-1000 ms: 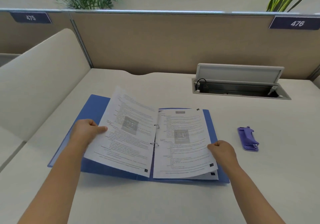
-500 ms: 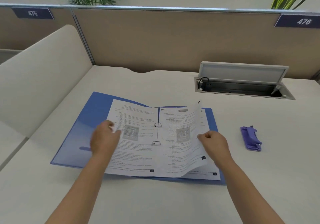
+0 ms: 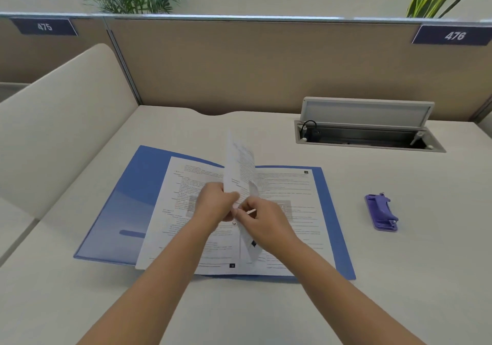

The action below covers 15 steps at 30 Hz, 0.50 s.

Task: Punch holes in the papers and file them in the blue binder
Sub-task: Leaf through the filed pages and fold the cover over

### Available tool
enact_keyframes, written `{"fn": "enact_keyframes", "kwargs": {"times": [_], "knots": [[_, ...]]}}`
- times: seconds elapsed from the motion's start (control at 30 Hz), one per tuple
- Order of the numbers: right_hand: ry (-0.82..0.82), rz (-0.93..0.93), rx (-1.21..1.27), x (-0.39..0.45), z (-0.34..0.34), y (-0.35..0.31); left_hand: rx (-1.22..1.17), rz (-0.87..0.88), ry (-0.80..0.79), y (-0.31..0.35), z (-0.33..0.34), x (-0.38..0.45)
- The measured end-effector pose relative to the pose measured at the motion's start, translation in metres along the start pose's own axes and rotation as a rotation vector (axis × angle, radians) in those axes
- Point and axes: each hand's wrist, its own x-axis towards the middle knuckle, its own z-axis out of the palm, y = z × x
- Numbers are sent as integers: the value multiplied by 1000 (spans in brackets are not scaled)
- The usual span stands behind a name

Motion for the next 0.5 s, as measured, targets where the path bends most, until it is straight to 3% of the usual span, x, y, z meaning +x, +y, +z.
{"fn": "enact_keyframes", "kwargs": {"times": [0.13, 0.3, 0.5], "knots": [[72, 93, 108, -1, -11, 20, -75, -18, -30, -2, -23, 7], [267, 374, -84, 7, -35, 91, -81, -44, -39, -4, -57, 14], [224, 619, -243, 2, -40, 137, 48, -137, 70, -25, -90, 32]]}}
